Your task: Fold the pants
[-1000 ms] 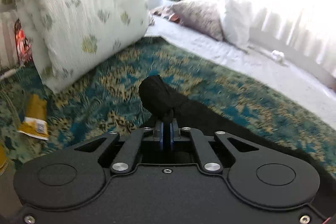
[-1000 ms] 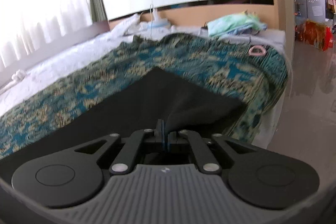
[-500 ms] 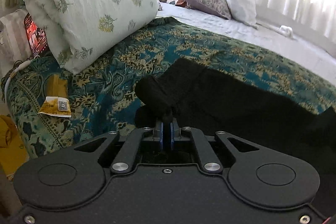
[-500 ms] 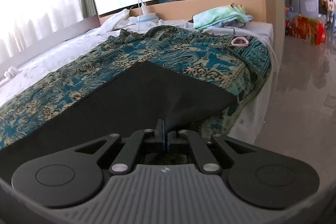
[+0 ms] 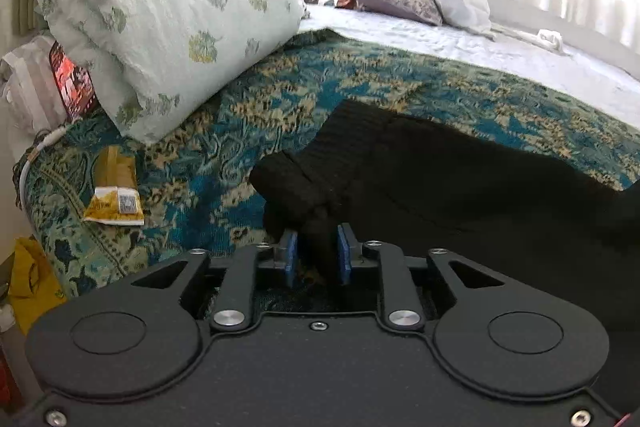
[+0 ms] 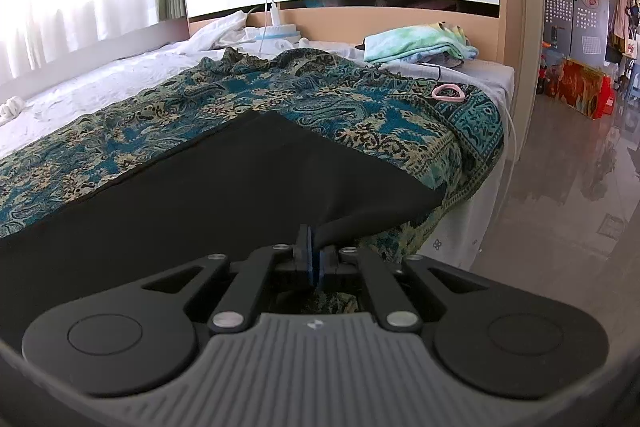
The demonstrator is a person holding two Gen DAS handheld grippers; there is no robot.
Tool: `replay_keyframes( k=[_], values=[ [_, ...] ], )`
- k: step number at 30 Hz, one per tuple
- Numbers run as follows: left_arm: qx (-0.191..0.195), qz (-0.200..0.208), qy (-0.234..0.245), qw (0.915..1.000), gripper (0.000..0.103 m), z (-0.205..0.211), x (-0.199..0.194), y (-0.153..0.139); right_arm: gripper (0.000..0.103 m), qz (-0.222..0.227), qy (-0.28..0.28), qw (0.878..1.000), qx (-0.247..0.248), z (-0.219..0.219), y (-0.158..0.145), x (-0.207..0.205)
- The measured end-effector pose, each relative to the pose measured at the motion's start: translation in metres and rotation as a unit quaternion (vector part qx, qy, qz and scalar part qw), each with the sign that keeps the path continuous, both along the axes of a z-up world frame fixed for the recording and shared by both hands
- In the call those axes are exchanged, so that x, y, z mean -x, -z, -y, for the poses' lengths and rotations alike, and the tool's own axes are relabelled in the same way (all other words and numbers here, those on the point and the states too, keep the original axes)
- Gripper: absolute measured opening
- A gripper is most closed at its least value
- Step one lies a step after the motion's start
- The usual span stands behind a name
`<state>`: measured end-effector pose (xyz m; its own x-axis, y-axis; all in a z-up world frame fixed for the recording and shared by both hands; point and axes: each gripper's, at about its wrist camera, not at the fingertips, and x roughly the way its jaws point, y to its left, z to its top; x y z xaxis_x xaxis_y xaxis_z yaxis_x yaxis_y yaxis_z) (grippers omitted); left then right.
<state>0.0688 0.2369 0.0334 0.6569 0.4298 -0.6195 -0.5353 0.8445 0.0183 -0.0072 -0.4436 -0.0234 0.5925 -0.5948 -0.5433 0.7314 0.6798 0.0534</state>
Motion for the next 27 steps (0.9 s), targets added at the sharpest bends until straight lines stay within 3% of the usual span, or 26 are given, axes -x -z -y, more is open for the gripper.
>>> replay_keyframes(
  k=[2,4,6,9,11,13,17,20,22,27],
  values=[
    [0.006,-0.002,-0.002,1.0,0.023,-0.002,0.0,0.003,0.006,-0.003,0.001,1.0,0.001,-0.001,0.0,-0.001],
    [0.005,-0.002,-0.002,1.0,0.024,-0.002,0.0,0.005,0.015,-0.005,0.002,1.0,0.003,-0.001,-0.001,-0.001],
    [0.0,-0.002,0.0,1.0,0.024,0.0,0.001,0.005,0.034,0.0,0.0,1.0,0.0,-0.001,-0.003,0.001],
    [0.0,-0.003,0.002,1.0,0.026,0.0,0.001,0.005,0.038,0.009,-0.003,1.0,-0.005,-0.002,-0.007,0.006],
    [0.004,-0.004,0.004,1.0,0.032,0.0,0.001,0.004,0.043,0.013,-0.006,1.0,-0.003,-0.005,-0.01,0.009],
    [0.002,-0.007,0.0,1.0,0.045,0.002,0.002,0.003,0.047,0.016,-0.008,1.0,0.0,-0.008,-0.015,0.011],
    [-0.001,-0.007,0.002,1.0,0.054,0.005,0.004,0.001,0.056,0.033,-0.013,0.999,0.002,-0.016,-0.027,0.015],
    [0.0,-0.003,0.001,1.0,0.068,0.009,0.006,-0.004,0.062,0.048,-0.027,0.998,0.004,-0.026,-0.038,0.013],
    [0.001,0.012,0.003,0.9999,0.084,0.012,0.01,-0.011,0.067,0.059,-0.045,0.997,0.012,-0.036,-0.045,0.01],
    [-0.007,0.051,0.017,0.9986,0.094,0.025,0.014,-0.033,0.078,0.078,-0.106,0.991,0.035,-0.073,-0.058,-0.003]
  ],
)
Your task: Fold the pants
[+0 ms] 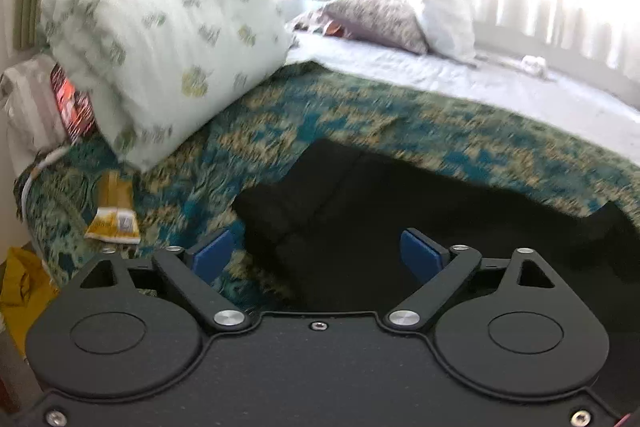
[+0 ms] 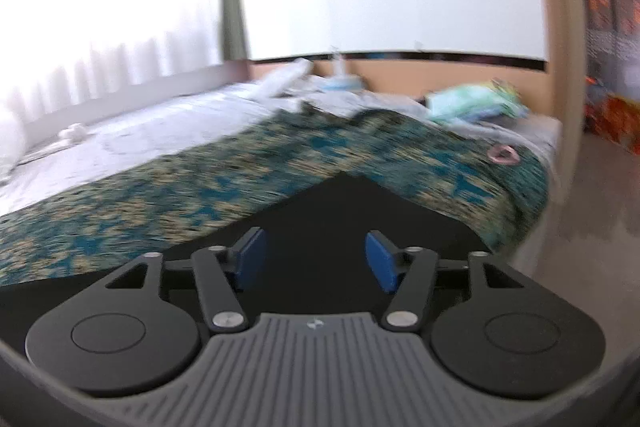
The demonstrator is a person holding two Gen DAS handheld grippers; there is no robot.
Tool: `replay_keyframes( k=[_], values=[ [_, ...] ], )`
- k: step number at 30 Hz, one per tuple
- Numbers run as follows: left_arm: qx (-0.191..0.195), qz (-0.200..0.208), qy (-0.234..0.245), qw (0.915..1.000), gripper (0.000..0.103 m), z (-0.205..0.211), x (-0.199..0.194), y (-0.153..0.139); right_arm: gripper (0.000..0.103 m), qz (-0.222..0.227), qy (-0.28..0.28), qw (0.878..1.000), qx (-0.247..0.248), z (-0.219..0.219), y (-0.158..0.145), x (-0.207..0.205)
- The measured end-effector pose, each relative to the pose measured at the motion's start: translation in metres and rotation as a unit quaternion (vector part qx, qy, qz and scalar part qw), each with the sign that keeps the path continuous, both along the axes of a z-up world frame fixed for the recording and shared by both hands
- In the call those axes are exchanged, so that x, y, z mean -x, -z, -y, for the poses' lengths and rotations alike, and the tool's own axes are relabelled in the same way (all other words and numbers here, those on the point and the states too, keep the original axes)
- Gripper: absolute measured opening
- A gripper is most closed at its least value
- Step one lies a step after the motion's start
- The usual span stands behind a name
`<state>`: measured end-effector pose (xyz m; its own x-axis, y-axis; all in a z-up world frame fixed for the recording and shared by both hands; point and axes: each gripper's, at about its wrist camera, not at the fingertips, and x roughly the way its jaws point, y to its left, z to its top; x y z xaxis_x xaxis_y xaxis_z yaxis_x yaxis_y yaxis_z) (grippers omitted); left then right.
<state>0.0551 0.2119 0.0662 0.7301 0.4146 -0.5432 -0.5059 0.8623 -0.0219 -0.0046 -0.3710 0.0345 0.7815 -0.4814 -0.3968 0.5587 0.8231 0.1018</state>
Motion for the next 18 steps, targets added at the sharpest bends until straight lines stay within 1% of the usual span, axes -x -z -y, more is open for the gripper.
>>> replay_keyframes(
  k=[4,7,9,13,14,15,16,17,18],
  values=[
    [-0.001,0.015,0.033,0.9993,0.097,0.02,-0.005,-0.013,0.087,0.007,-0.066,0.998,0.009,-0.039,0.003,-0.015],
    [-0.003,0.019,0.065,0.9977,0.098,0.042,-0.013,-0.015,0.089,0.005,-0.117,0.993,0.018,-0.075,0.01,-0.027],
    [-0.003,0.017,0.088,0.996,0.098,0.058,-0.02,-0.014,0.089,0.005,-0.152,0.988,0.015,-0.1,0.014,-0.035],
    [0.008,0.009,0.146,0.9892,0.098,0.09,-0.035,-0.008,0.091,0.001,-0.218,0.976,0.01,-0.149,0.022,-0.049],
    [0.012,0.008,0.166,0.9861,0.095,0.099,-0.039,-0.006,0.091,-0.002,-0.232,0.973,0.012,-0.161,0.025,-0.053],
    [0.015,0.006,0.182,0.9832,0.085,0.107,-0.043,-0.004,0.091,-0.004,-0.242,0.97,0.014,-0.172,0.028,-0.056],
    [0.021,0.002,0.201,0.9795,0.069,0.115,-0.048,-0.003,0.091,-0.007,-0.25,0.968,0.016,-0.181,0.03,-0.059],
    [0.028,-0.004,0.216,0.9761,0.061,0.123,-0.054,-0.001,0.091,-0.012,-0.26,0.965,0.017,-0.191,0.034,-0.063],
    [0.037,-0.011,0.228,0.9728,0.048,0.13,-0.06,0.001,0.091,-0.015,-0.267,0.963,0.018,-0.199,0.036,-0.065]
  ],
)
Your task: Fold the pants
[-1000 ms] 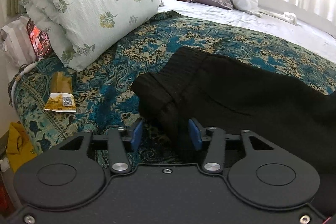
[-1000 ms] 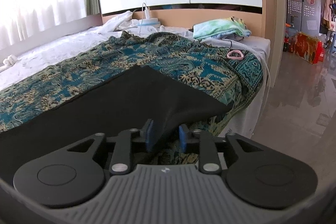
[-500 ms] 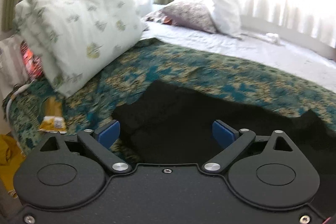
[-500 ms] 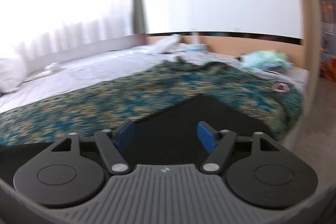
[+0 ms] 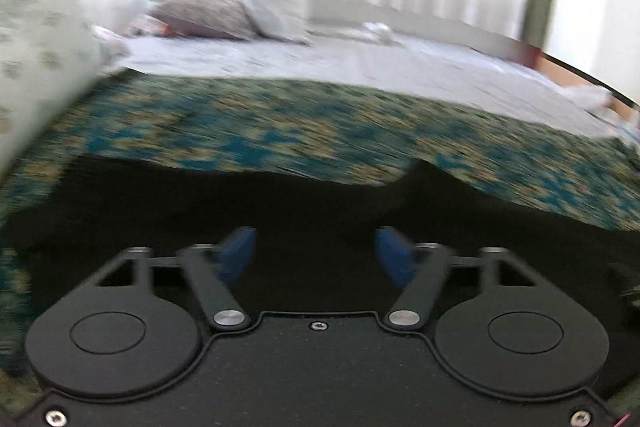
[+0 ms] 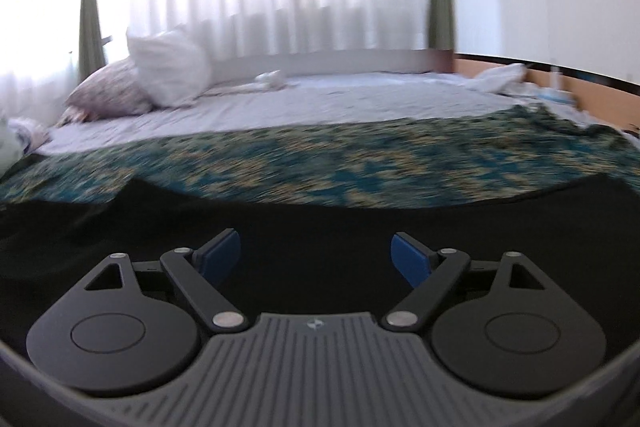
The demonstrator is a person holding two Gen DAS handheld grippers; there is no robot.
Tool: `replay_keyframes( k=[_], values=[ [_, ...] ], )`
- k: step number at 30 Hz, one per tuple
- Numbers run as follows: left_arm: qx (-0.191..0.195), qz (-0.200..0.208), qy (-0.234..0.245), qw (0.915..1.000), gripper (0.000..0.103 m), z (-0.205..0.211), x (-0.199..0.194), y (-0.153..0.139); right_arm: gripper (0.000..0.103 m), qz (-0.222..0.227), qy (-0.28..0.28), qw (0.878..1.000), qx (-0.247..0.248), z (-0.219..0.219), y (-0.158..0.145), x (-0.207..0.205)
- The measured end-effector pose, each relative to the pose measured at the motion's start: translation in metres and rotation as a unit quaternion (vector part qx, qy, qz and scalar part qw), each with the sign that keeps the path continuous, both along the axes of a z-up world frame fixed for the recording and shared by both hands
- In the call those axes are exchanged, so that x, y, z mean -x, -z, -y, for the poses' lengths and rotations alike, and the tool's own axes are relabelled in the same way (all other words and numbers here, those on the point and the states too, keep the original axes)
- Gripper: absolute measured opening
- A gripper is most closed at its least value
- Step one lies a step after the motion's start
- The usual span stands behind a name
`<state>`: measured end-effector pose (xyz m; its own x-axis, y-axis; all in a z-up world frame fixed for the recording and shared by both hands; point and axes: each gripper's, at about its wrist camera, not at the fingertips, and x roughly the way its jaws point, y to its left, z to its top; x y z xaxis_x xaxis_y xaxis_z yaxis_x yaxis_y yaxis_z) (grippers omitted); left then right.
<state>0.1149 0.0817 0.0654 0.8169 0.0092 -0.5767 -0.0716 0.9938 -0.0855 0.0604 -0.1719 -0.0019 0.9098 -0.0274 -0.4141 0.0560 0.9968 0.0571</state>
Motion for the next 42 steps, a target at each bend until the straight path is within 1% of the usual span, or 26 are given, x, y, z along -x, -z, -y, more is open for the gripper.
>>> replay_keyframes(
  k=[1,3,4,6,7,9,10,12,14,15,17,20,21,22,23,26,28,29,31,33,35,37,39,41,42],
  values=[
    [0.009,-0.007,0.014,0.9998,0.039,0.007,-0.006,0.001,0.091,-0.005,-0.008,1.0,0.003,-0.007,0.004,-0.003],
    [0.022,-0.016,0.037,0.999,0.036,0.021,-0.018,0.003,0.091,-0.015,-0.02,1.0,0.009,-0.017,0.011,-0.008],
    [0.023,-0.017,0.046,0.9985,0.032,0.028,-0.024,0.005,0.091,-0.021,-0.025,0.999,0.012,-0.022,0.015,-0.009],
    [0.02,-0.026,0.061,0.9976,0.026,0.041,-0.035,0.01,0.091,-0.032,-0.03,0.999,0.023,-0.03,0.021,-0.01],
    [0.019,-0.034,0.07,0.9968,0.025,0.049,-0.043,0.013,0.091,-0.036,-0.03,0.998,0.034,-0.034,0.025,-0.01],
    [0.022,-0.046,0.083,0.9952,0.025,0.059,-0.057,0.019,0.091,-0.046,-0.03,0.997,0.046,-0.038,0.031,-0.01],
    [0.024,-0.051,0.089,0.9944,0.025,0.064,-0.066,0.022,0.093,-0.054,-0.031,0.997,0.048,-0.038,0.034,-0.012],
    [0.022,-0.059,0.092,0.9937,0.026,0.069,-0.087,0.029,0.096,-0.048,-0.028,0.997,0.051,-0.04,0.037,-0.009],
    [0.014,-0.076,0.073,0.9943,0.026,0.07,-0.113,0.038,0.097,-0.043,-0.027,0.997,0.055,-0.04,0.039,-0.006],
    [0.015,-0.08,0.065,0.9946,0.024,0.07,-0.123,0.041,0.098,-0.041,-0.027,0.997,0.057,-0.041,0.04,-0.005],
    [0.021,-0.065,0.053,0.9963,0.024,0.066,-0.136,0.043,0.099,-0.038,-0.03,0.997,0.058,-0.041,0.04,-0.005],
    [0.004,-0.063,0.032,0.9975,0.026,0.067,-0.157,0.042,0.1,-0.038,-0.034,0.997,0.054,-0.039,0.041,-0.006],
    [0.005,-0.065,0.024,0.9976,0.031,0.066,-0.162,0.042,0.1,-0.038,-0.036,0.997,0.051,-0.038,0.042,-0.006],
    [0.01,-0.071,0.018,0.9973,0.038,0.064,-0.166,0.043,0.101,-0.038,-0.037,0.997,0.048,-0.037,0.042,-0.006],
    [0.012,-0.075,0.011,0.997,0.039,0.062,-0.169,0.043,0.101,-0.038,-0.037,0.998,0.045,-0.036,0.042,-0.006],
    [0.017,-0.067,0.009,0.9975,0.042,0.06,-0.158,0.039,0.101,-0.036,-0.038,0.998,0.043,-0.036,0.042,-0.005],
    [0.016,-0.061,0.014,0.9979,0.048,0.058,-0.143,0.035,0.101,-0.034,-0.038,0.998,0.044,-0.036,0.043,-0.004],
    [0.013,-0.056,0.019,0.9982,0.05,0.057,-0.134,0.033,0.101,-0.033,-0.038,0.998,0.044,-0.036,0.043,-0.005],
    [0.005,-0.04,0.022,0.9989,0.055,0.053,-0.107,0.027,0.101,-0.034,-0.039,0.998,0.043,-0.035,0.042,-0.005],
    [0.001,-0.028,0.022,0.9994,0.059,0.049,-0.078,0.025,0.101,-0.034,-0.04,0.998,0.041,-0.034,0.042,-0.005],
    [0.002,-0.018,0.024,0.9996,0.059,0.045,-0.047,0.025,0.102,-0.035,-0.042,0.998,0.035,-0.032,0.039,-0.003],
    [0.001,-0.017,0.03,0.9994,0.059,0.044,-0.019,0.027,0.102,-0.028,-0.04,0.999,0.017,-0.025,0.031,0.001],
    [-0.007,-0.013,0.045,0.9989,0.06,0.043,0.006,0.03,0.102,-0.011,-0.027,0.999,-0.023,-0.009,0.021,0.011],
    [-0.018,-0.009,0.054,0.9983,0.064,0.044,0.026,0.033,0.102,-0.006,-0.002,0.999,-0.05,0.012,0.016,0.02],
    [-0.027,-0.01,0.057,0.998,0.065,0.044,0.034,0.035,0.102,-0.004,0.015,0.998,-0.053,0.023,0.016,0.023]
  ],
)
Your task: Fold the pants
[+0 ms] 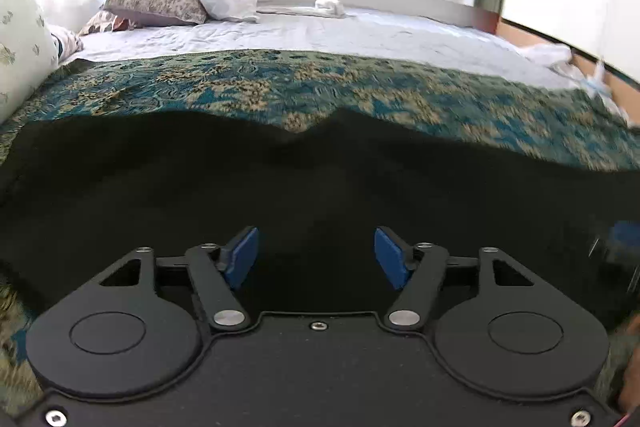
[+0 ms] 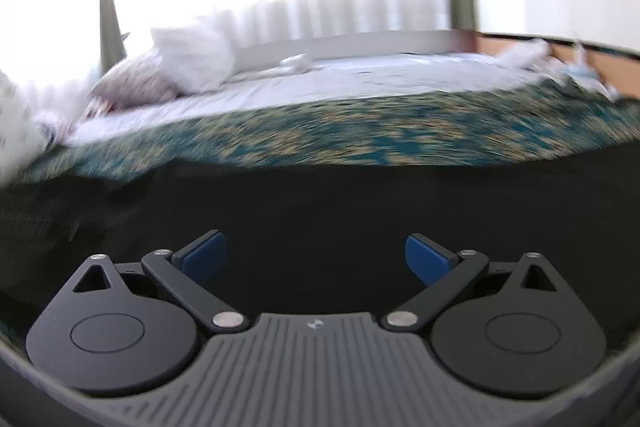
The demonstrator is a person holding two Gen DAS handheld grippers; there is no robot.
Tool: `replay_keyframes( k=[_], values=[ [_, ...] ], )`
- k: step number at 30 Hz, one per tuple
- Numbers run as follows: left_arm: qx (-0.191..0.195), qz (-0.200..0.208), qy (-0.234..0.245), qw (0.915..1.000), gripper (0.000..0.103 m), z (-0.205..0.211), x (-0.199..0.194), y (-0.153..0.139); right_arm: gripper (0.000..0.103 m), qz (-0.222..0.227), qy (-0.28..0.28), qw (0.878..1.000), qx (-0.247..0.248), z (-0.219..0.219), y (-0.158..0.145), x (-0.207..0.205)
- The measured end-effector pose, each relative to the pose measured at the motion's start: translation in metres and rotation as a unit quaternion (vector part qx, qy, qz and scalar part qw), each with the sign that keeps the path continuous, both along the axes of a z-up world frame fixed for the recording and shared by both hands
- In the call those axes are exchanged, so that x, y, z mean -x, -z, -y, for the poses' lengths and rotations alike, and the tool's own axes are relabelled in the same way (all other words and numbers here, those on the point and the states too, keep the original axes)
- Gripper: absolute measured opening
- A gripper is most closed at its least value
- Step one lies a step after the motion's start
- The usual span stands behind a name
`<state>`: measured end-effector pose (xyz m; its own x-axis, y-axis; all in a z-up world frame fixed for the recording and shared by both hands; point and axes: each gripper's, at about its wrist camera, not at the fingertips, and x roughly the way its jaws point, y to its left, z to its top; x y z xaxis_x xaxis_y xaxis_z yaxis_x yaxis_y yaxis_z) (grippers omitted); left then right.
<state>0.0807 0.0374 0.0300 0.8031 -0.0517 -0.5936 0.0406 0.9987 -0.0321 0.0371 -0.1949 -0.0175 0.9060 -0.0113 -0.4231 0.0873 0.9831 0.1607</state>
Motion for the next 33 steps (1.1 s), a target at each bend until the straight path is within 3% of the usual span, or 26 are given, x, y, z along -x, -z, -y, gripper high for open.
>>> replay_keyframes(
  k=[5,10,14,17,19,22,25,33],
  values=[
    [-0.043,-0.005,0.005,0.9991,0.066,0.004,0.022,0.016,0.102,0.0,0.122,0.992,0.018,0.073,0.001,0.019],
    [-0.051,0.004,0.0,0.9987,0.072,0.003,0.027,0.021,0.102,-0.036,0.248,0.968,-0.017,0.163,0.007,0.031],
    [-0.056,0.003,-0.004,0.9984,0.072,0.005,0.026,0.022,0.095,-0.076,0.247,0.966,0.004,0.2,-0.002,0.003],
    [-0.056,0.002,-0.005,0.9984,0.073,0.005,0.024,0.022,0.078,-0.116,0.239,0.964,0.028,0.22,-0.009,-0.04],
    [-0.055,0.001,-0.006,0.9985,0.073,0.004,0.024,0.022,0.06,-0.179,0.243,0.953,0.02,0.244,-0.002,-0.071],
    [-0.051,0.002,-0.01,0.9986,0.074,0.002,0.025,0.023,0.052,-0.197,0.245,0.949,0.035,0.265,0.002,-0.104],
    [-0.052,0.004,-0.015,0.9985,0.076,0.002,0.025,0.024,0.054,-0.19,0.247,0.95,-0.007,0.288,0.004,-0.123],
    [-0.051,0.008,-0.029,0.9982,0.079,0.003,0.026,0.026,0.06,-0.155,0.235,0.96,-0.003,0.314,0.001,-0.141]
  ],
)
